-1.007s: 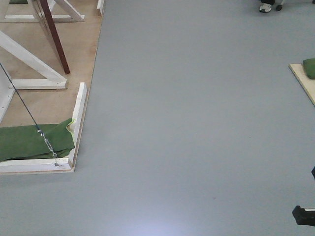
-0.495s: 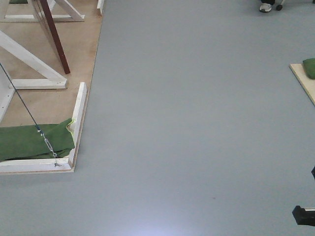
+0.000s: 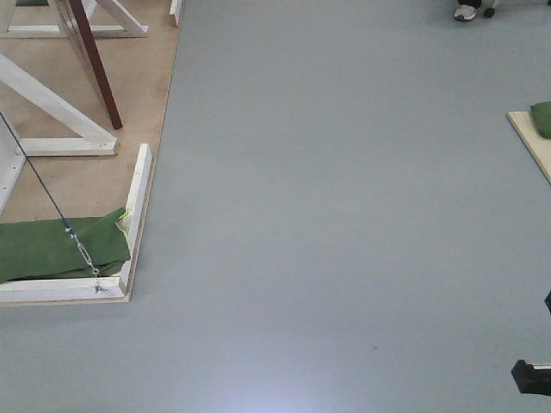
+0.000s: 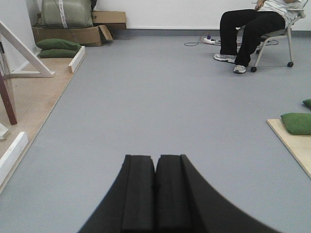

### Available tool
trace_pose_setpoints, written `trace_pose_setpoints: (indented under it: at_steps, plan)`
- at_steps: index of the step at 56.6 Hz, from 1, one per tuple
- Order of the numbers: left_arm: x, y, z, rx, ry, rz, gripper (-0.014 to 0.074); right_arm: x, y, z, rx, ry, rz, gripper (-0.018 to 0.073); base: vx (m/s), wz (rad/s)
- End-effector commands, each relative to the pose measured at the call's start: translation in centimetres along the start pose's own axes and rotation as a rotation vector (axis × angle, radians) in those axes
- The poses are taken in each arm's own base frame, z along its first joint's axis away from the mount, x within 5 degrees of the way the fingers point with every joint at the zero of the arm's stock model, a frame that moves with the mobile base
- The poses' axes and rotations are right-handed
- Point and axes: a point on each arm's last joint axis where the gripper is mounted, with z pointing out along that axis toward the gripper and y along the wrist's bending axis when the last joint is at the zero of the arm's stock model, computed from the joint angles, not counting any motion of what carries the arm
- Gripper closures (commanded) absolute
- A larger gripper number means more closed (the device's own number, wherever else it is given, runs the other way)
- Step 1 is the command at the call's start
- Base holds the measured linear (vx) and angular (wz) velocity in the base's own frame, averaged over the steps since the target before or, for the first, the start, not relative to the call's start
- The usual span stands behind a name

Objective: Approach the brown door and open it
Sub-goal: 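Drive the base forward alongside the brown door frame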

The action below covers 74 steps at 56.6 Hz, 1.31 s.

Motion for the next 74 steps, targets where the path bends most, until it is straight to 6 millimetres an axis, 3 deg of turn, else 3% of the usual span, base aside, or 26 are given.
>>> trace_pose_setpoints:
  at_steps: [1, 50, 74]
  plan:
    - [-1.41, 0.00, -0.24, 0.002, -0.115, -0.011, 0.0600, -0.59, -0.03, -0.04, 0.004, -0.085, -0.012, 0.0559, 0.01, 0.00]
    - [-1.38, 0.00, -0.23, 0.001, -0.113, -0.011, 0.0600, -0.26, -0.05, 0.47, 0.005, -0.011, -0.011, 0.0559, 0.04, 0.03]
    - [-1.39, 0.00, -0.24, 0.002, -0.114, -0.011, 0.0600, -0.65, -0.18, -0.06, 0.030, -0.093, -0.007, 0.0559, 0.10, 0.10]
